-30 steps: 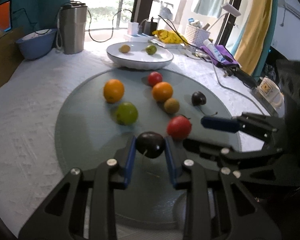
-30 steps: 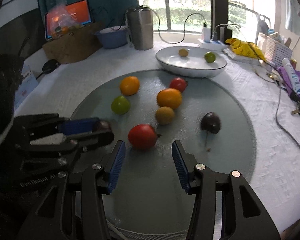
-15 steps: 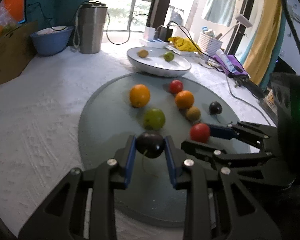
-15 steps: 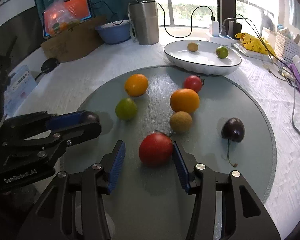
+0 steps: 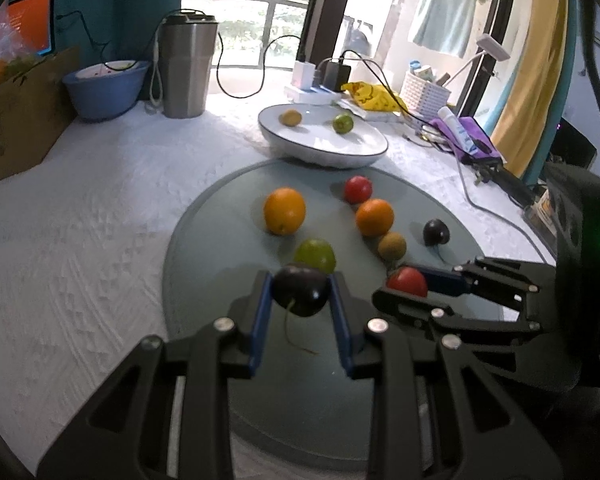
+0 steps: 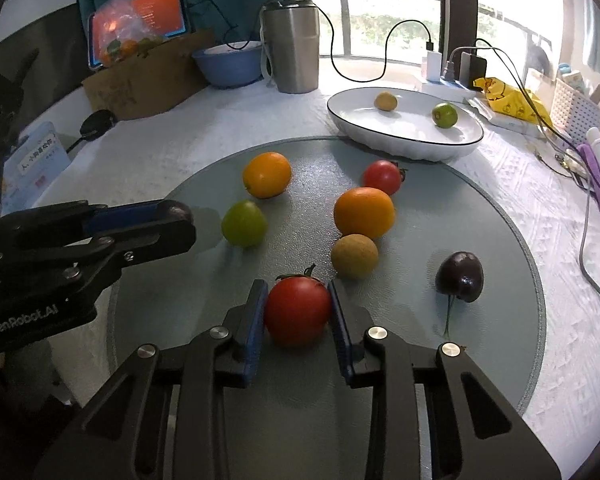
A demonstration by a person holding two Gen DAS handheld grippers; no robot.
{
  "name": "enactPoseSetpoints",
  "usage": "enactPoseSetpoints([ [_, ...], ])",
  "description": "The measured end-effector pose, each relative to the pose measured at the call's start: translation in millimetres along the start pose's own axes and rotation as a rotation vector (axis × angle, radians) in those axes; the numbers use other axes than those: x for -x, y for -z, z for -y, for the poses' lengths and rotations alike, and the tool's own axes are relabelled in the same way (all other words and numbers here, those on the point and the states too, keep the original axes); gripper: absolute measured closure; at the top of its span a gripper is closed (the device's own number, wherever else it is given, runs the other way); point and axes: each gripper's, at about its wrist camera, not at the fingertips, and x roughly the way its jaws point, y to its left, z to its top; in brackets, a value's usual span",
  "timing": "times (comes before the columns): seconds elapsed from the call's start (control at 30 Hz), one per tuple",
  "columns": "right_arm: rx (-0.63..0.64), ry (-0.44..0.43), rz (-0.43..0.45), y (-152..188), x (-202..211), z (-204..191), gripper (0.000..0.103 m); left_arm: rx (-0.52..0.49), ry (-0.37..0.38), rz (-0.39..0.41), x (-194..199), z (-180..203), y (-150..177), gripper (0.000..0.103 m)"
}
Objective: Organize fruits
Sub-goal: 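Carry the plum and tomato to the white plate and release both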
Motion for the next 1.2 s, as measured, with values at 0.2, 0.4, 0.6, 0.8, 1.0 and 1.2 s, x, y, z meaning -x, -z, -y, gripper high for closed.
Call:
enactPoseSetpoints([
  [0.2,0.008,-0.015,0.04,-9.5,12.4,4.9,0.071,0.002,-0.021,0.025,1.9,2.3,-13.0,0.073],
  [0.4,0.006,-0.022,0.091,-28.7,23.3,17.8,0.071,-0.013,-0.041,0.044,-2.9,5.4,-35.3,0.073],
  [0.6,-0.001,-0.021,0.115,-49.5,22.6,37.8,0.071,-0.02,-0.047,0.053,-14.1,8.4,-55.0,0.073],
  [0.8,-0.024,-0.032,0.146,-70.2,18.7,57.8,0.071,-0.034,-0.044,0.051,-27.5,9.9,-73.8,0.073],
  [1.0,-0.041,-0.023,0.161,-86.8,10.5,76.0,0.071,-0.052,-0.036,0.045,-42.5,13.5,-88.9,0.073],
  [1.2,-0.057,-0.03,0.153,-100.8,-3.3,98.4,0.071,-0.089,0.011,0.042,-61.3,17.9,-112.3,0.073],
])
